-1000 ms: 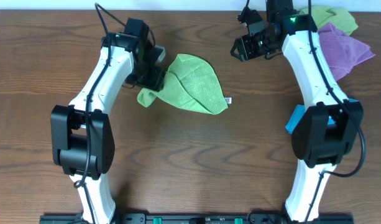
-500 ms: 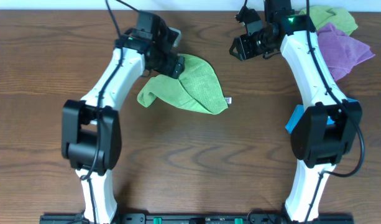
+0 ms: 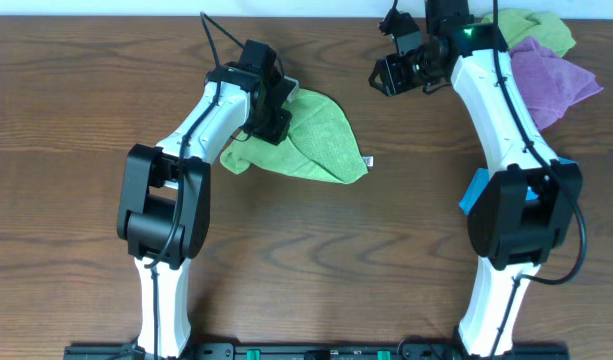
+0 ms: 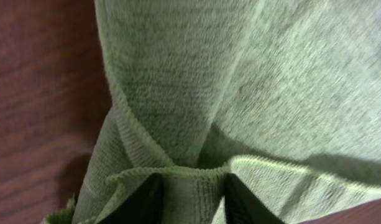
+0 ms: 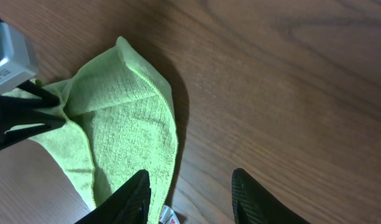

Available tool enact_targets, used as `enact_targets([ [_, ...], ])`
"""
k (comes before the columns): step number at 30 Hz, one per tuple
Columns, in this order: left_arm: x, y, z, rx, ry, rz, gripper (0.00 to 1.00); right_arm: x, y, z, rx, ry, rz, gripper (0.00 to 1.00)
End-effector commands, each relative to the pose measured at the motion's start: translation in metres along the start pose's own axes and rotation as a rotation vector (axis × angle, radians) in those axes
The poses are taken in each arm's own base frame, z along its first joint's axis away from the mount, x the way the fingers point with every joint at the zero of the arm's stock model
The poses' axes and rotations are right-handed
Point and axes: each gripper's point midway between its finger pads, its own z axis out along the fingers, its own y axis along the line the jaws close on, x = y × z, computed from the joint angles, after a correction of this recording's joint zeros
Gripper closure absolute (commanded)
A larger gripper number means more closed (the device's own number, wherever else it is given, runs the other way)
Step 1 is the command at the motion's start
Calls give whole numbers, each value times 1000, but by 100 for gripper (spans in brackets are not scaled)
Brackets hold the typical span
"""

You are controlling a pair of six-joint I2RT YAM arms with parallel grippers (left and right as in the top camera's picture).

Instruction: Fold the cloth

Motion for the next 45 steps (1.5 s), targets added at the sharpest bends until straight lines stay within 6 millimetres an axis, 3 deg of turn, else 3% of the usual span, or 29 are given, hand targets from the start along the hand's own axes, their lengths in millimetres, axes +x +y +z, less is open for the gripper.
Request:
enact_targets([
  [1, 5, 4, -6, -29, 23, -11, 71, -3, 2, 2, -5, -6, -21, 57],
  [12, 15, -8, -41, -17, 42, -96, 77, -1, 2, 4, -7, 0, -26, 57],
  [16, 32, -15, -49, 3, 106, -139, 76, -2, 2, 4, -7, 0, -26, 58],
  [23, 62, -54, -59, 202, 241, -247, 77, -1, 2, 5, -7, 1, -27, 57],
  [28, 91, -64, -68, 204, 374, -303, 76, -1, 2, 5, -8, 3, -26, 57],
  [34, 114, -75, -78, 206, 487, -318, 68, -1, 2, 5, -8, 2, -27, 56],
  [38, 114, -77, -78, 206, 490, -314, 68, -2, 2, 5, -8, -2, -28, 55],
  [40, 109, -75, -75, 202, 465, -306, 75, -2, 3, 5, -8, -3, -29, 55],
  [45, 80, -57, -59, 131, 322, -247, 77, -5, 9, 7, -14, -7, -44, 59],
])
